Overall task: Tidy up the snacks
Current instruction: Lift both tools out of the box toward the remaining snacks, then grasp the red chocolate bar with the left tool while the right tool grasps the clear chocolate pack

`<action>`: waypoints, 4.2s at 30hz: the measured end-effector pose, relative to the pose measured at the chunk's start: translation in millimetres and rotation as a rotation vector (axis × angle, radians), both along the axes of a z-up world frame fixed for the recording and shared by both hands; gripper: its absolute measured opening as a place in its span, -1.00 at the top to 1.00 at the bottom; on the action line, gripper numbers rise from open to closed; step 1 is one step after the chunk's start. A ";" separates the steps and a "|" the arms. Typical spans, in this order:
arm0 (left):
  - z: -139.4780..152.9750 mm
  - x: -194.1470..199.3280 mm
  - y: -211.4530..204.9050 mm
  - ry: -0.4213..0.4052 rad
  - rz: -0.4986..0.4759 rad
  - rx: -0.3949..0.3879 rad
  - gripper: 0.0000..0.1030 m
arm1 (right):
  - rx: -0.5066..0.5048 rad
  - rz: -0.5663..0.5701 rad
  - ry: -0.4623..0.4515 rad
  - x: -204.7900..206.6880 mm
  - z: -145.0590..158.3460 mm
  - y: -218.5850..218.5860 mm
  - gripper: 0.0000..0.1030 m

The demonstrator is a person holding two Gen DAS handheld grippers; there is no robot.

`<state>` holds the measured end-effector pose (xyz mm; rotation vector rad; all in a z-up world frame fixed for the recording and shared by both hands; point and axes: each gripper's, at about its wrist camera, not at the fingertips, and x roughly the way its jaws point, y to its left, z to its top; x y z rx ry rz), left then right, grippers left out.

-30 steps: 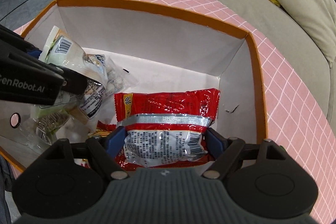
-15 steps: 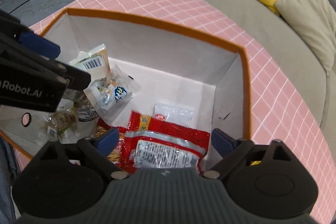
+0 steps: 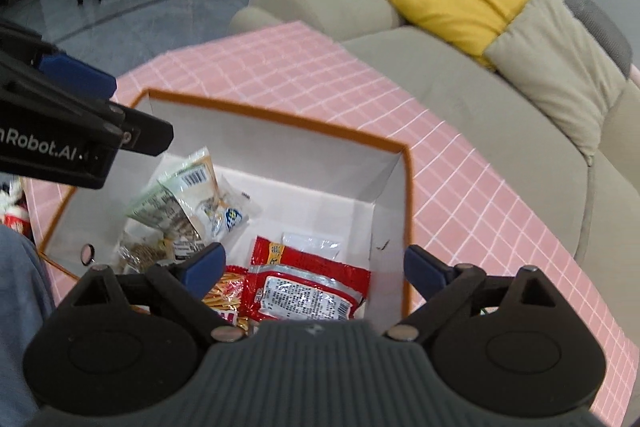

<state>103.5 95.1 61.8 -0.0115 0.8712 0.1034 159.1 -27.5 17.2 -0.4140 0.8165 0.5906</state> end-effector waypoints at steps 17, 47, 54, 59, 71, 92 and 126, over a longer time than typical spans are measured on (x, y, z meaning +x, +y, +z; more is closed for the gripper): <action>6.9 -65.0 -59.5 -0.154 -0.070 -0.004 -0.48 | 0.224 -0.263 -0.133 -84.0 14.5 -100.3 -0.81; -92.4 -52.6 -172.8 -0.024 -0.331 -0.164 -0.44 | 0.067 -0.515 -0.078 -125.1 -98.2 -226.0 -0.43; -100.6 -19.5 -196.7 -0.004 -0.314 -0.224 -0.44 | 0.034 -0.520 -0.065 -100.8 -109.7 -239.0 -0.30; -111.5 7.1 -216.1 0.029 -0.276 -0.229 -0.44 | 0.030 -0.526 -0.080 -76.1 -115.0 -251.9 -0.30; -150.9 72.9 -248.2 0.151 -0.162 -0.167 -0.48 | 0.000 -0.508 -0.049 -29.0 -133.6 -261.4 -0.30; -177.1 87.5 -233.7 0.287 -0.090 -0.055 0.15 | 0.024 -0.356 -0.099 -1.1 -148.9 -268.4 -0.44; -190.5 111.9 -233.7 0.304 -0.030 -0.144 0.27 | -0.066 -0.130 -0.194 50.4 -170.2 -248.8 -0.28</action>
